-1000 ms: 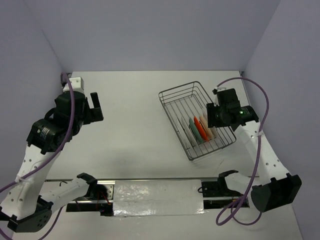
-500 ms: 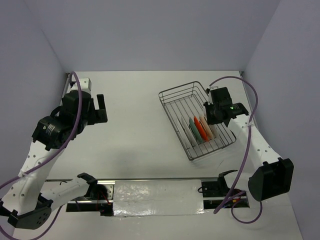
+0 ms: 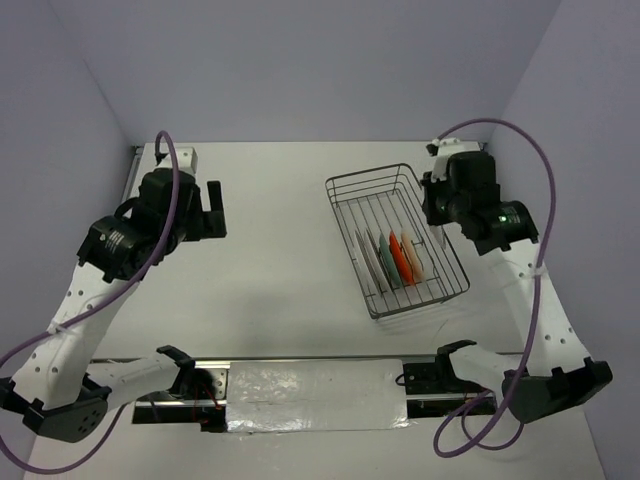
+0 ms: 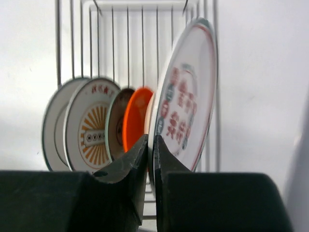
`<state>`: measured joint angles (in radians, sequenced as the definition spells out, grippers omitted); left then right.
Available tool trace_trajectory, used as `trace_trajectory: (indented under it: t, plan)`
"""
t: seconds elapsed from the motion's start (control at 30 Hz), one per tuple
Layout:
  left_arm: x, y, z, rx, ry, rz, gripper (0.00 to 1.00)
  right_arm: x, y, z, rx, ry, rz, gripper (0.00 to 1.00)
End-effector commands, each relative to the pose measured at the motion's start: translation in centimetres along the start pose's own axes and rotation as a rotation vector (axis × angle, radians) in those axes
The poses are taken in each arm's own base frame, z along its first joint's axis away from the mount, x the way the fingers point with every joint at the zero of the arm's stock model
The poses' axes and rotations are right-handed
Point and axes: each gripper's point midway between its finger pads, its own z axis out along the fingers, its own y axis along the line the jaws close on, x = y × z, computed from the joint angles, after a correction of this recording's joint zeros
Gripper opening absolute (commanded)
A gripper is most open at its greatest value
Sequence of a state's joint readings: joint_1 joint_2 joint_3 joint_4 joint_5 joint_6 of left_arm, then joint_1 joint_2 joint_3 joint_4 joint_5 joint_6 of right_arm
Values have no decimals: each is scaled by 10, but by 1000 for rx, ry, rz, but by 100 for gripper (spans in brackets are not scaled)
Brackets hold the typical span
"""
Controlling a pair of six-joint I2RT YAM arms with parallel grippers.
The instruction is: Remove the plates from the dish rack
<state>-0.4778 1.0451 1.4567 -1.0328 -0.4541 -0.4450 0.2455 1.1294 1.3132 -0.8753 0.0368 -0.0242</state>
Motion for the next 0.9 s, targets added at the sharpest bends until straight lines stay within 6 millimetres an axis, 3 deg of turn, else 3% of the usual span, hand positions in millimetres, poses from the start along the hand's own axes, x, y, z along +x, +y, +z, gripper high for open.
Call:
trace_trajectory:
  t: [0.0, 0.03, 0.07, 0.1, 0.13, 0.17, 0.2, 0.23, 0.33, 0.37, 0.5, 0.63, 0.8, 0.87]
  plan:
    - [-32, -22, -9, 89, -55, -71, 100, -60, 13, -59, -95, -223, -105, 0]
    - [-34, -30, -10, 120, -41, -91, 99, -65, 26, -68, -166, -252, -145, 0]
    - [-52, -37, -22, 158, -71, -131, 100, -71, 41, -79, -239, -287, -200, 0]
    - [-58, -49, -18, 175, -43, -186, 100, -71, 77, -99, -395, -348, -293, 0]
    - [-60, -55, -21, 194, -13, -218, 100, -71, 89, -107, -427, -400, -401, 0]
    - [-82, -72, -41, 291, -28, -300, 99, -64, 101, -108, -452, -412, -466, 0]
    - [-89, -84, -38, 321, -1, -331, 99, -67, 116, -122, -460, -484, -563, 0]
    - [-103, -91, -51, 373, -15, -379, 99, -63, 123, -123, -458, -494, -601, 0]
    - [-111, -127, -62, 562, 53, -496, 100, -60, 138, -127, -403, -515, -738, 0]
    - [-108, -141, -73, 646, 111, -543, 99, -58, 143, -128, -393, -516, -781, 0]
    - [-86, -160, -70, 729, 261, -642, 100, -57, 174, -121, -291, -539, -968, 0]
    - [-57, -162, -54, 684, 374, -689, 100, -52, 200, -113, -268, -557, -1074, 0]
    - [-52, -164, -46, 704, 385, -737, 100, -50, 233, -109, -282, -568, -1166, 0]
    - [-47, -165, -43, 705, 400, -740, 93, -56, 243, -110, -275, -594, -1176, 0]
